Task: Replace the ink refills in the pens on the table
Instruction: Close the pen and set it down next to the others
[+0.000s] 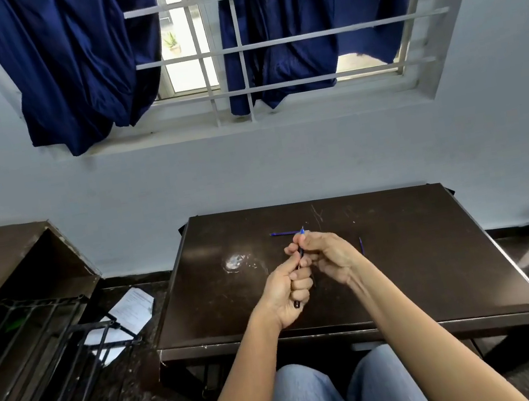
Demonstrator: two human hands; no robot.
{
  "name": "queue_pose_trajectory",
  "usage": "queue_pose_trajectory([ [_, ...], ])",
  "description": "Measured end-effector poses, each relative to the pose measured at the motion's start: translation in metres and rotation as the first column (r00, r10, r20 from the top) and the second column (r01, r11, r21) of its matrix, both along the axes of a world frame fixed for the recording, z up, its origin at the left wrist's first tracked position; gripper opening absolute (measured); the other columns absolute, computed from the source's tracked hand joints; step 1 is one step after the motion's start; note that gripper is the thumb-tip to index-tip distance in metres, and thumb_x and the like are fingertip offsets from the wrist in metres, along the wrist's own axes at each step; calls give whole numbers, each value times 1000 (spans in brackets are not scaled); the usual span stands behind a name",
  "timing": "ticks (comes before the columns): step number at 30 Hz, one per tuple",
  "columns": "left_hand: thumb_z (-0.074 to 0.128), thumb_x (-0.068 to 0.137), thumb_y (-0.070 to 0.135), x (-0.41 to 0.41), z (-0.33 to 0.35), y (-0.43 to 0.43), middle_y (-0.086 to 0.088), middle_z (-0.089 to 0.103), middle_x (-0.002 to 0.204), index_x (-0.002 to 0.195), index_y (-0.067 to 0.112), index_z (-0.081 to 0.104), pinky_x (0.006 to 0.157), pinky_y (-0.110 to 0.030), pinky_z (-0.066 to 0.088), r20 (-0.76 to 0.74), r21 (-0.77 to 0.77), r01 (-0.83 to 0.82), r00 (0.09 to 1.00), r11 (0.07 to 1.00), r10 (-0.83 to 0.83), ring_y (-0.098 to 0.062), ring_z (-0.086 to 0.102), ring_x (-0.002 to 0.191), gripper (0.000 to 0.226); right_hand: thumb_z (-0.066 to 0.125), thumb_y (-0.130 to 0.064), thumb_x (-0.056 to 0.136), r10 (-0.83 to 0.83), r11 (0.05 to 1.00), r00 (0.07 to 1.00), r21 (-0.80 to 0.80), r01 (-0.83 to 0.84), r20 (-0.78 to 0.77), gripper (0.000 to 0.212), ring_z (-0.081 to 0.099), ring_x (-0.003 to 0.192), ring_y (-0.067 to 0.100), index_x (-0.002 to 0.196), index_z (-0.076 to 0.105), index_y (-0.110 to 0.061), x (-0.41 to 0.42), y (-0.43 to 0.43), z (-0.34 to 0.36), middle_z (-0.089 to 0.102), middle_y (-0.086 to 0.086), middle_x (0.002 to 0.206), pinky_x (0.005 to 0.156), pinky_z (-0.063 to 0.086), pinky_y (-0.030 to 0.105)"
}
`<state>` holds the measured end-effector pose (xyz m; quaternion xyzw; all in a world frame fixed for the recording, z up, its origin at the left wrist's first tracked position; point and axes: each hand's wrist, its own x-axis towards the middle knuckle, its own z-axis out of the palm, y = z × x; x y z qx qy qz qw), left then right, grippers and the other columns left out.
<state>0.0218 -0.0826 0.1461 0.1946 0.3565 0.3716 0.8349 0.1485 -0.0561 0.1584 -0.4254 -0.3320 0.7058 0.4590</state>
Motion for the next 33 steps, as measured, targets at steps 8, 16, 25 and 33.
queue_pose_trajectory([
  [8,40,101,33,1,21,8,9,34,48,81,15,55,31,-12,16,-73,134,-9,997,991,19,0,24,34,31,55,-12,95,137,990,991,38,-137,-5,21,56,60,7,112,64,-6,10,11,19,66,1,83,68,58,32],
  [16,39,102,26,2,20,6,4,47,57,89,15,48,32,-11,22,-171,168,-21,984,986,50,0,29,36,18,42,-2,98,41,999,999,-33,-41,-16,18,64,73,15,103,58,-8,7,9,18,68,7,97,51,53,24],
  [25,40,102,27,4,12,4,2,52,72,93,11,55,38,-14,27,-250,201,-57,962,978,108,-3,38,49,24,39,1,99,30,999,997,-13,-29,68,27,61,68,11,104,63,-8,6,10,14,67,4,90,58,48,25],
  [33,54,96,22,6,6,4,2,55,73,93,14,57,44,-15,37,-463,333,8,873,943,155,-2,52,54,10,35,2,99,18,999,996,-35,-15,92,31,61,84,13,106,63,-8,6,12,10,67,2,96,76,48,26],
])
